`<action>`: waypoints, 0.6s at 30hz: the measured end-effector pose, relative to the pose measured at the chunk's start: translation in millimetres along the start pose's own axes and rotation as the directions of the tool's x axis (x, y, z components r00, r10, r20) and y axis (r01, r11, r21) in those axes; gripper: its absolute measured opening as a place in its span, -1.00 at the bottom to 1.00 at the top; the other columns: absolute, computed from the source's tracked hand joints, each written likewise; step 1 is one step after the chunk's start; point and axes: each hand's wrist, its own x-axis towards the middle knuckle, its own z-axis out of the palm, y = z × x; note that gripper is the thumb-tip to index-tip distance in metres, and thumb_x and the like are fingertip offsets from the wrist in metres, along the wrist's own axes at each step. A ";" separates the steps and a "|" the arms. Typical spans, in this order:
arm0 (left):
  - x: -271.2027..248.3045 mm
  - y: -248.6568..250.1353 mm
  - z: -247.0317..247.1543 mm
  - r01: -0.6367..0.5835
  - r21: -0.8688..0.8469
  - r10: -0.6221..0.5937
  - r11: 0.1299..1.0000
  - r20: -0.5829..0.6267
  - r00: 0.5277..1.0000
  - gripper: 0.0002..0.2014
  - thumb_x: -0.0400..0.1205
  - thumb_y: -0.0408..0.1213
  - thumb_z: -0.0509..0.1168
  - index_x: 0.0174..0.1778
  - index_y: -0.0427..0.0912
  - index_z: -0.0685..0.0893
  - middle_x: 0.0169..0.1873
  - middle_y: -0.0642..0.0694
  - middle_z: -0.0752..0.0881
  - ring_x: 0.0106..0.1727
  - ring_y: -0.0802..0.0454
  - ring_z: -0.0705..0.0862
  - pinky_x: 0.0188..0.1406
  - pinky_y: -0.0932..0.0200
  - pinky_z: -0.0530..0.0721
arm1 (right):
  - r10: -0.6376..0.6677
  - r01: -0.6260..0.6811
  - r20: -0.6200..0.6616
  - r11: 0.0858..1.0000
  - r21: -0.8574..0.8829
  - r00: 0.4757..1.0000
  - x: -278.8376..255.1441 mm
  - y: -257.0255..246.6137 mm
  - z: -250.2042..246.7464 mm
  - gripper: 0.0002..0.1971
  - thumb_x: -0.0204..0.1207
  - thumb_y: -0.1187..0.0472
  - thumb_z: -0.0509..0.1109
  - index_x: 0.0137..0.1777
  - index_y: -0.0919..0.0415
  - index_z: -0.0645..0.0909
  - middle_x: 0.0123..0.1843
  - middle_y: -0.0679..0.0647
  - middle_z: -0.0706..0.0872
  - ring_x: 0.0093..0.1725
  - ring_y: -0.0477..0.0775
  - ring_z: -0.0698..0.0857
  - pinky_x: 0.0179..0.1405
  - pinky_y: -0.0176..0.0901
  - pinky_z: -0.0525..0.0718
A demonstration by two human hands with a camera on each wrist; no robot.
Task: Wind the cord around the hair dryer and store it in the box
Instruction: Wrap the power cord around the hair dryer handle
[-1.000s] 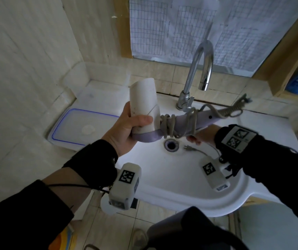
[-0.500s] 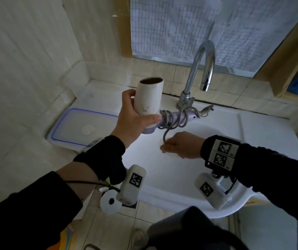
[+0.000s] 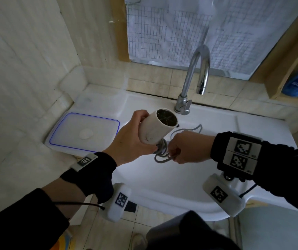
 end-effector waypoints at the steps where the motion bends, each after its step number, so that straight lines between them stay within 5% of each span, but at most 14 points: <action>1: -0.8 0.6 -0.5 0.000 0.002 0.000 1.000 0.016 1.000 -0.25 0.22 -0.33 0.61 0.13 0.15 0.27 -0.07 0.26 0.54 -0.08 0.21 0.61 -0.31 0.47 0.57 | 0.000 0.000 -0.006 1.000 -0.007 1.000 -1.4 0.2 -1.5 -0.84 0.43 0.29 0.35 -0.03 0.21 0.71 -0.12 0.04 0.74 -0.12 0.02 0.64 -0.06 -0.18 0.62; 5: -3.3 3.2 -2.9 0.007 -0.008 -0.006 1.000 0.079 0.997 -0.27 0.22 -0.37 0.60 0.10 0.17 0.29 -0.04 0.19 0.55 -0.09 0.15 0.61 -0.27 0.37 0.60 | -0.011 0.010 -0.011 0.999 -0.052 1.000 -5.8 0.9 -10.1 -0.93 0.42 0.24 0.36 -0.15 0.15 0.68 -0.37 -0.10 0.58 -0.36 -0.11 0.53 -0.39 -0.42 0.44; 10: -4.7 2.8 -11.8 0.083 -0.123 -0.059 0.989 0.185 0.981 -0.27 0.19 -0.38 0.61 0.04 0.27 0.34 0.01 0.13 0.57 -0.05 0.15 0.64 -0.24 0.33 0.69 | -0.009 0.009 -0.009 1.000 -0.003 1.000 -11.4 9.7 -24.2 -0.85 0.40 0.20 0.39 -0.36 -0.02 0.54 -0.40 -0.20 0.55 -0.37 -0.23 0.50 -0.32 -0.36 0.45; 12: -2.8 3.7 -17.4 0.122 -0.204 -0.079 0.971 0.207 0.975 -0.26 0.13 -0.34 0.60 0.06 0.28 0.37 -0.01 0.09 0.60 -0.04 0.11 0.67 -0.16 0.23 0.71 | -0.014 0.015 -0.018 0.997 0.076 1.000 -14.2 15.2 -30.8 -0.88 0.41 0.20 0.41 -0.31 0.01 0.58 -0.37 -0.18 0.57 -0.34 -0.20 0.52 -0.22 -0.33 0.50; 18: 6.4 11.1 -34.6 0.176 -0.398 -0.062 0.900 0.283 0.957 -0.29 -0.03 -0.19 0.52 0.04 0.20 0.43 -0.14 0.09 0.63 -0.22 0.32 0.72 -0.33 0.34 0.67 | -0.051 0.071 -0.088 0.969 0.237 0.995 -20.9 23.6 -47.5 -0.96 0.43 0.20 0.49 -0.17 0.13 0.69 -0.17 0.05 0.77 -0.10 0.04 0.72 0.07 -0.14 0.65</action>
